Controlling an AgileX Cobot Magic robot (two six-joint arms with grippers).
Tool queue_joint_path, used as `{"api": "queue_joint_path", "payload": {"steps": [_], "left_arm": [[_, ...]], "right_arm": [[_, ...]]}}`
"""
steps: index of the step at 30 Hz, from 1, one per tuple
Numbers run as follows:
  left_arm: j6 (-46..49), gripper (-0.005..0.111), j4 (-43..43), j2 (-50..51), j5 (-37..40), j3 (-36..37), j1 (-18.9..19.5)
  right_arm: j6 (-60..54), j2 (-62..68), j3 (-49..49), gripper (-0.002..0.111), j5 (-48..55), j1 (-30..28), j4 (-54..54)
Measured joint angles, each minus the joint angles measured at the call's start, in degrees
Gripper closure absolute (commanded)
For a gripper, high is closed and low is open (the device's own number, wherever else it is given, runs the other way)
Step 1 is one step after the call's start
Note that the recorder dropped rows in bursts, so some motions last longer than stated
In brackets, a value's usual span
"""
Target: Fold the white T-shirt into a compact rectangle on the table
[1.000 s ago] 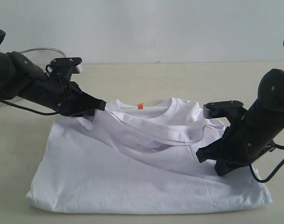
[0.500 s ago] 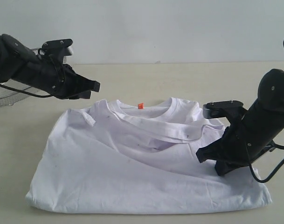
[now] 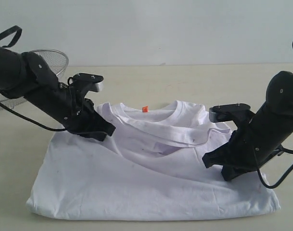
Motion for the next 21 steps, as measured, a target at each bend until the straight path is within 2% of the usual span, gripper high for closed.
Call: {"api": "queue_joint_path", "payload": {"steps": [5, 12, 17, 21], "left_arm": [[-10.40, 0.102, 10.98, 0.58, -8.37, 0.00, 0.33], [-17.68, 0.102, 14.73, 0.58, -17.95, -0.13, 3.33], [-18.43, 0.102, 14.98, -0.04, -17.72, -0.13, 7.30], [-18.20, 0.102, 15.99, -2.90, -13.32, -0.23, 7.73]], "right_arm": [[-0.08, 0.00, 0.00, 0.109, -0.11, 0.00, 0.00], [-0.08, 0.00, 0.00, 0.109, -0.11, 0.00, 0.11], [-0.23, 0.00, 0.00, 0.109, -0.11, 0.00, 0.11], [-0.67, 0.00, 0.00, 0.109, -0.11, 0.00, 0.11]]}}
